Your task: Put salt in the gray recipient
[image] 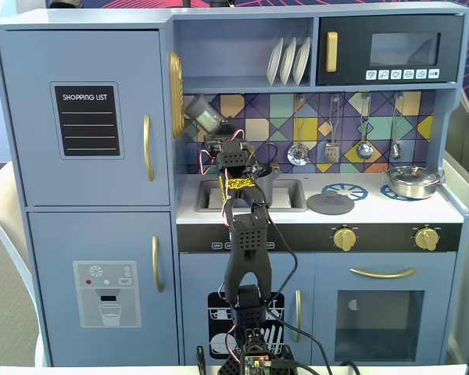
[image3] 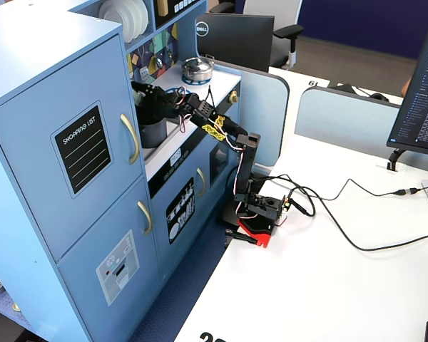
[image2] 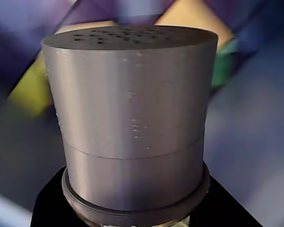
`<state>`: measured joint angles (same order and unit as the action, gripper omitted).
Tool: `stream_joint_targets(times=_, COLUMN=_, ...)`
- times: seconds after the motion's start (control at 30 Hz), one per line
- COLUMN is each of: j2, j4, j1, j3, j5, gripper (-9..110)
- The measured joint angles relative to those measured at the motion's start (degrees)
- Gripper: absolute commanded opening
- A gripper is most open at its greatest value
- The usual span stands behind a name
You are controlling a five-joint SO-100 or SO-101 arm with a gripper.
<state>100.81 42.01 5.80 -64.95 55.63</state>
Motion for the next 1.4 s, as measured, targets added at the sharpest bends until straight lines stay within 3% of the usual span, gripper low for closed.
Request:
stream_joint_targets(times=0.1, j2=0.35, j4=-0.53, j1=-1.58, j3=-2.29, j5=0.09, gripper=0)
stream_joint_targets(times=0.23, j2=1.41, j4=-9.76, j1=-1.76, j3=-8.53, j5=-2.9, gripper=0)
stream_joint_targets(times=0.43, j2=1.49, j4=-11.87, j1=-1.93, j3=-3.52, j5=-16.35, gripper=0)
stream_joint_targets(times=0.63, j2=4.31, j4=-9.84, j1=-11.69, j3=-6.42, j5=-41.13, gripper=0)
stream_joint_targets(times=0.83, j2=6.33, j4=-9.4, j1=-30.5, j3=-9.93, j5=-68.2, gripper=0)
stream_joint_targets(times=0.97, j2=6.42, j4=-10.63, j1=-43.24, j3=-11.34, j5=-92.29, gripper=0)
stream_joint_targets(times=1.2, j2=7.82, j4=-27.42, j1=-52.12, j3=-23.03, j5=-131.04, gripper=0)
stream_joint_targets(times=1.4, j2=8.44, j4=-41.13, j1=-51.86, j3=-34.89, j5=-145.63, gripper=0)
